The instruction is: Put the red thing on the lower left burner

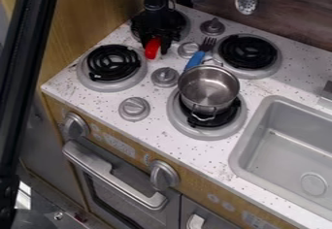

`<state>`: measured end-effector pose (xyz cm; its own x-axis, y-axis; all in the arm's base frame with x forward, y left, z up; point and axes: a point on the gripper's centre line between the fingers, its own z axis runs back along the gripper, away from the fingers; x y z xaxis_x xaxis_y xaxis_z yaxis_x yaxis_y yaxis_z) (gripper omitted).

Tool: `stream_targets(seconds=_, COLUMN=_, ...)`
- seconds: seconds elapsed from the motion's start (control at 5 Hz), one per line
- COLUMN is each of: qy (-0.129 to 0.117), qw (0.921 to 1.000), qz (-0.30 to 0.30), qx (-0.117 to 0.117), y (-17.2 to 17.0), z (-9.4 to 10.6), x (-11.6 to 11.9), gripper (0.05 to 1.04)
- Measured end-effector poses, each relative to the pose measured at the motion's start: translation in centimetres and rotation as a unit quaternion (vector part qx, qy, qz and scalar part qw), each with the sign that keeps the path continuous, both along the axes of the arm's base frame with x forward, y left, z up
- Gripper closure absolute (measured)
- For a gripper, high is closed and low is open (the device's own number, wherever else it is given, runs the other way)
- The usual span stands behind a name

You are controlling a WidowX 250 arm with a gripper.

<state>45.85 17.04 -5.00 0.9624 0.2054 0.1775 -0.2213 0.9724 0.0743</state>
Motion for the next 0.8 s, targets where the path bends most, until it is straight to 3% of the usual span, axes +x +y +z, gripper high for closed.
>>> stream_targets(seconds=0.2, qy=0.008, qw=1.0, qz=-0.002, qx=-0.003, y=-1.1, z=0.5, x=-1.2, gripper=0.5)
stream_targets(seconds=0.4, qy=-0.024, qw=0.9997, qz=0.001, qx=0.009, y=-1.3, z=4.4, x=-2.6, gripper=0.5)
stream_targets(seconds=0.6, qy=-0.04, qw=0.9989, qz=0.007, qx=0.024, y=-1.1, z=6.9, x=-4.4, gripper=0.5)
stream_targets(seconds=0.8, qy=-0.021, qw=0.999, qz=0.027, qx=0.028, y=0.7, z=5.9, x=-6.6, gripper=0.5)
